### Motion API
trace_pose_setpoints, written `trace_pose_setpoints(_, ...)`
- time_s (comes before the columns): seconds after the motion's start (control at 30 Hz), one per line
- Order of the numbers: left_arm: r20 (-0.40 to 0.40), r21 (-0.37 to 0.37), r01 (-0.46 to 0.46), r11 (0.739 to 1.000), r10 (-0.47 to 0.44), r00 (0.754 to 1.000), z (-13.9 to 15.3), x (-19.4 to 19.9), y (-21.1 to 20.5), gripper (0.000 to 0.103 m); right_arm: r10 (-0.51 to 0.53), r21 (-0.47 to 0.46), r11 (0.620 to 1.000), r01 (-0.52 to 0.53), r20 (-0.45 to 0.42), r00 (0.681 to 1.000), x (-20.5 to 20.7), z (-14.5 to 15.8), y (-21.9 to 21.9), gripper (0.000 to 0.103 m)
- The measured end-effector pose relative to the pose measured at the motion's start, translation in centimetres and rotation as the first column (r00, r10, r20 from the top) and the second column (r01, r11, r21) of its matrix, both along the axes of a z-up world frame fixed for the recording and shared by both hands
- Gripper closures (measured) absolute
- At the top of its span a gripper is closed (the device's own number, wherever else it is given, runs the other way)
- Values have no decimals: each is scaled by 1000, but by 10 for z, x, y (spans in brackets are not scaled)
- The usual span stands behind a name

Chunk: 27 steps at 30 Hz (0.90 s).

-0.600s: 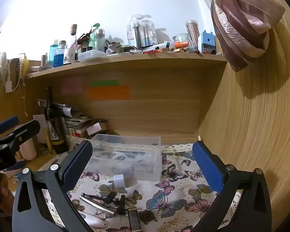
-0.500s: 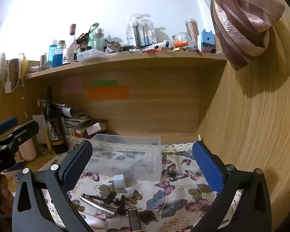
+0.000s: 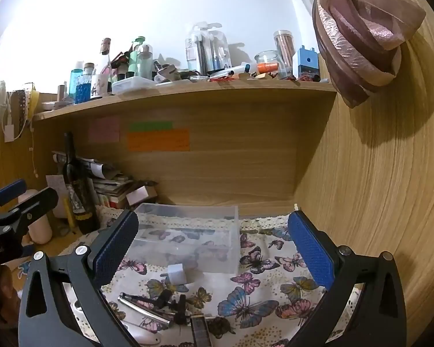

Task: Organize rigid objects

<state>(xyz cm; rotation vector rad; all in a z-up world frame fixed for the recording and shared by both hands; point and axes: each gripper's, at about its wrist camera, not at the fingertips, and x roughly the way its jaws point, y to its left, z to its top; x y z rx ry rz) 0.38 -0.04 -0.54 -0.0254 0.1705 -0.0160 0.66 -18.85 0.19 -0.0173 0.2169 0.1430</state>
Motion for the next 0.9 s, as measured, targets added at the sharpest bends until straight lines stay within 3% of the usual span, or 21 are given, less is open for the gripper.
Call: trace_pose_setpoints(0.9,-5,-1,11,1000,-11,1000,5,-6,-4,0,-5,-11,1000,6,28,1000,-6,4,4,0)
